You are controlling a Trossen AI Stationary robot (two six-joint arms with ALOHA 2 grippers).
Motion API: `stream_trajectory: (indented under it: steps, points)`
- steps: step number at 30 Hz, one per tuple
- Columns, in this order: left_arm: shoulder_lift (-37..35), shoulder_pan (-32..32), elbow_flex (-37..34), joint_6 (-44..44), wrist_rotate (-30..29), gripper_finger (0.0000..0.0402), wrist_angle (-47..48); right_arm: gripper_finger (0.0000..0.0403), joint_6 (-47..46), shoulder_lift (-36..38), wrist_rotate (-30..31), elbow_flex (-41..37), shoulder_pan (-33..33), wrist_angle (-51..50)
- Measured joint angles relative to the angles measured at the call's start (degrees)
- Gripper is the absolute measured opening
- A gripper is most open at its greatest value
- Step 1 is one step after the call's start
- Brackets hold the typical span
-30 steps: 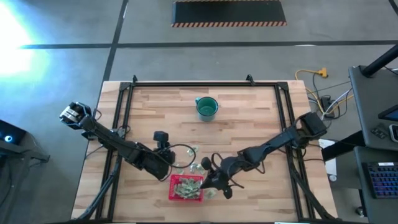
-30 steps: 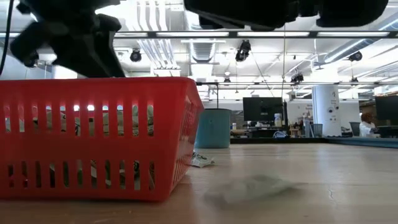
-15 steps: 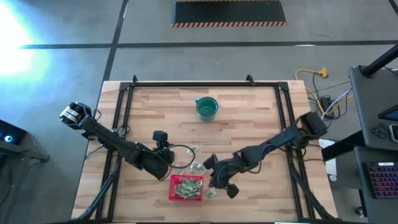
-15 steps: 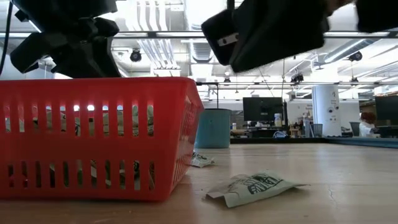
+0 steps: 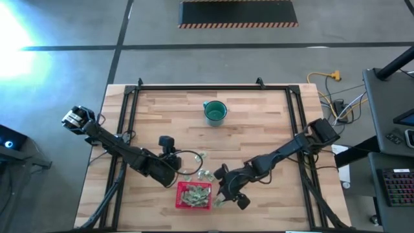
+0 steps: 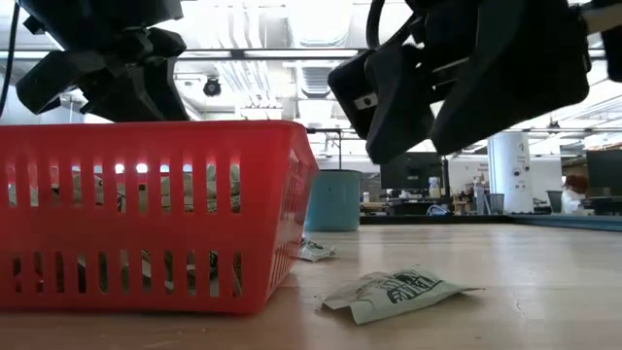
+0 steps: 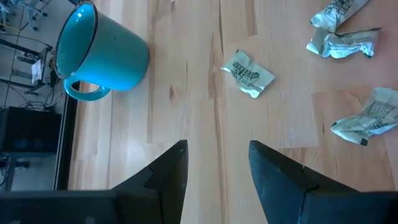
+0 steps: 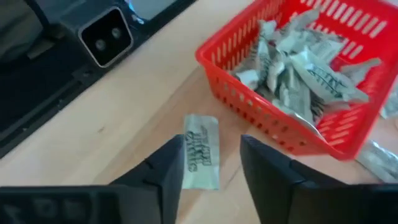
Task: Pick and place items into bin
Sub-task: Put the green stevia packet into the red bin
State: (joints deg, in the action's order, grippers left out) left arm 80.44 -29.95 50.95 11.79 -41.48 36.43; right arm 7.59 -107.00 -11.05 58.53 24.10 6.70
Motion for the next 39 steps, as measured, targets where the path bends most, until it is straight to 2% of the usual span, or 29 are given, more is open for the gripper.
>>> stream_trajectory:
  steps: [8, 13, 16, 22, 29, 33, 39]
  points:
    - [0.0, 0.0, -0.3, 0.1, 0.0, 0.0154, 0.0, 0.0186, -1.2, 0.0, 0.0, -1.2, 0.4, 2.1]
    - [0.0, 0.0, -0.3, 0.1, 0.0, 0.0154, -0.1, 0.0185, -2.3, -2.2, 0.0, -1.7, 0.5, 3.5]
    - [0.0, 0.0, -0.4, 0.1, 0.0, 0.0154, -0.2, 0.0185, -2.2, -5.4, -2.3, -1.0, 0.5, 5.2]
    - [0.0, 0.0, -0.4, 0.1, 0.0, 0.0154, -0.4, 0.0183, -2.5, -8.2, -4.1, 3.4, 0.0, -0.5]
    - [0.0, 0.0, -0.6, 0.1, 0.1, 0.0154, -0.5, 0.0182, -2.5, -8.3, -4.0, 3.8, 0.0, -2.0]
    - [0.0, 0.0, -0.6, 0.1, 0.1, 0.0154, -0.4, 0.0172, -2.4, -8.4, -3.6, 3.5, -0.1, -2.7]
    - [0.0, 0.0, -0.6, 0.1, 0.1, 0.0154, -0.4, 0.013, -1.2, -8.4, -2.2, 3.4, -0.2, -3.3]
